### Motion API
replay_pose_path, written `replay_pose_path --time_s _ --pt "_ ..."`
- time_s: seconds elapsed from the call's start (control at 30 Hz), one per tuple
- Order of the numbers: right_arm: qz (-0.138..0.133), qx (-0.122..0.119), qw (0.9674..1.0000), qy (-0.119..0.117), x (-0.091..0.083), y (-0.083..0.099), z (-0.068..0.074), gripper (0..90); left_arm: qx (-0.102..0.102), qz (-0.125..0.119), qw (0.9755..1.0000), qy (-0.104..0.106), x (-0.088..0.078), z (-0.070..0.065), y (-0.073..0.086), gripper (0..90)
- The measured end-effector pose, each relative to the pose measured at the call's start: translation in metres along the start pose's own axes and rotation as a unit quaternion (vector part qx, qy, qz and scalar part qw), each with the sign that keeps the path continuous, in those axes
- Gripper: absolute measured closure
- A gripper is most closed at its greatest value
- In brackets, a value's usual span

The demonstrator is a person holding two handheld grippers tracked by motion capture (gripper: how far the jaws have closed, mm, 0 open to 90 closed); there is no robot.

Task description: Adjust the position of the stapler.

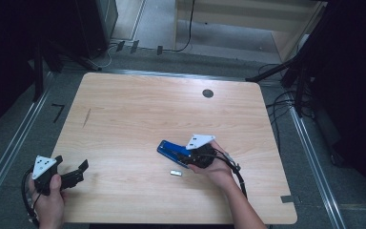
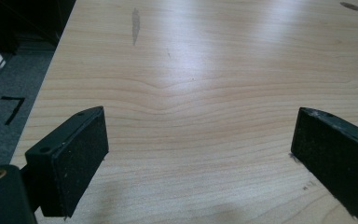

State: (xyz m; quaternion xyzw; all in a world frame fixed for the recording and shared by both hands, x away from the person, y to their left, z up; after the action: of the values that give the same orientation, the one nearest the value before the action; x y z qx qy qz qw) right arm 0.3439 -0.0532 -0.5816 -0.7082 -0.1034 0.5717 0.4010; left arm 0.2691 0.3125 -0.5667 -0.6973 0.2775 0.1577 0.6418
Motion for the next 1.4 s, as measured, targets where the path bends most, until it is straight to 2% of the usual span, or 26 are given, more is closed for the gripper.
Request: replay_pose_path --time_s 0.2,0.3,0.5,0.67,0.7,0.73,0.77,0.8,0.83,0.87,0.93,0.97,1.0,1.03,1.07,1.1,1.13,1.17,1.2,1.23,1.27,1.3,1.33,1.37,1.4 --pt "-0.002 0.001 1.0000 -0.002 -0.005 0.007 0.004 67.4 0.000 -0.001 1.0000 0.000 0.000 0.000 0.000 4.2" --pt "-0.002 -0.009 0.9999 -0.003 -0.008 0.010 0.007 67.4 0.000 0.000 1.0000 0.001 0.000 0.000 0.000 4.2" --pt "-0.010 -0.010 0.9998 -0.013 -0.011 0.015 0.013 67.3 0.001 0.000 1.0000 0.000 0.000 0.000 0.000 4.3" --pt "-0.008 0.004 0.9998 -0.015 -0.012 0.016 0.013 66.8 0.003 -0.002 1.0000 0.005 0.000 -0.001 0.000 4.2" --pt "-0.010 0.010 0.9998 -0.014 -0.012 0.016 0.013 64.5 0.002 -0.002 1.0000 0.007 0.000 -0.002 0.000 4.2" --pt "-0.023 0.028 0.9993 -0.013 -0.016 0.013 0.013 47.7 0.001 0.002 1.0000 0.009 0.000 -0.002 0.000 4.2" --pt "-0.023 0.028 0.9993 -0.013 -0.016 0.013 0.013 47.7 0.001 0.002 1.0000 0.009 0.000 -0.002 0.000 4.2" --pt "-0.048 0.051 0.9974 -0.014 -0.026 0.008 0.012 45.7 0.007 0.003 1.0000 0.004 0.000 -0.003 0.001 4.2" --pt "-0.058 0.055 0.9967 -0.012 -0.030 0.006 0.011 45.0 0.007 0.003 1.0000 0.004 0.000 -0.003 0.001 4.1" --pt "-0.058 0.055 0.9967 -0.012 -0.030 0.006 0.011 45.0 0.017 0.006 0.9998 0.001 0.001 -0.005 0.001 4.1" --pt "-0.077 0.066 0.9948 0.002 -0.044 0.005 0.011 41.2 0.028 0.013 0.9995 0.007 0.001 -0.012 0.001 2.5" --pt "-0.077 0.066 0.9948 0.002 -0.044 0.005 0.011 41.2 0.028 0.013 0.9995 0.007 0.001 -0.012 0.001 2.4" --pt "-0.081 0.069 0.9943 0.008 -0.050 0.008 0.012 39.7 0.034 0.013 0.9993 0.014 0.002 -0.020 -0.002 2.4" --pt "-0.079 0.073 0.9941 0.010 -0.052 0.010 0.013 39.6 0.034 0.013 0.9993 0.014 0.002 -0.020 -0.002 2.4" --pt "-0.081 0.076 0.9936 0.017 -0.055 0.012 0.014 39.6 0.046 0.012 0.9987 0.019 0.003 -0.030 -0.004 2.4" --pt "-0.081 0.076 0.9936 0.017 -0.055 0.012 0.014 39.6 0.046 0.012 0.9987 0.019 0.003 -0.030 -0.004 2.4" --pt "-0.086 0.087 0.9921 0.027 -0.059 0.017 0.013 39.9 0.053 0.013 0.9981 0.028 0.005 -0.041 -0.006 2.5" --pt "-0.086 0.087 0.9921 0.027 -0.059 0.017 0.013 39.9 0.053 0.013 0.9981 0.028 0.005 -0.041 -0.006 2.5" --pt "-0.086 0.104 0.9900 0.041 -0.063 0.024 0.009 40.4 0.057 0.016 0.9975 0.039 0.008 -0.051 -0.007 2.5" --pt "-0.087 0.109 0.9892 0.044 -0.064 0.027 0.008 40.9 0.057 0.016 0.9975 0.039 0.008 -0.051 -0.007 2.6" --pt "-0.091 0.122 0.9873 0.047 -0.066 0.031 0.006 41.4 0.062 0.018 0.9970 0.042 0.010 -0.061 -0.008 3.9" --pt "-0.091 0.122 0.9873 0.047 -0.066 0.031 0.006 41.4 0.062 0.018 0.9970 0.042 0.010 -0.061 -0.008 5.4" --pt "-0.100 0.136 0.9845 0.047 -0.068 0.037 0.004 42.1 0.067 0.017 0.9967 0.043 0.013 -0.070 -0.010 7.2" --pt "-0.100 0.136 0.9845 0.047 -0.068 0.037 0.004 42.1 0.067 0.017 0.9967 0.043 0.013 -0.070 -0.010 7.8" --pt "-0.103 0.146 0.9823 0.056 -0.071 0.043 0.001 42.8 0.068 0.016 0.9965 0.045 0.015 -0.074 -0.011 9.8"
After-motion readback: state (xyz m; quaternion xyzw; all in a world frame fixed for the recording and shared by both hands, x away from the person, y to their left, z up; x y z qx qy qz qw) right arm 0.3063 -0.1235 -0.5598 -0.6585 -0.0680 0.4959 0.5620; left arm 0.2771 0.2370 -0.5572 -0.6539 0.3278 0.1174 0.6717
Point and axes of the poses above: each handheld gripper's, and its own axes: x roughly forward along the jaws, y roughly out of its underside, z roughly to its left, the point moved 9 cm from there along x, roughly forward along the jaws, and after that the axes turned 6 degrees about z, right-handed, at the moved point
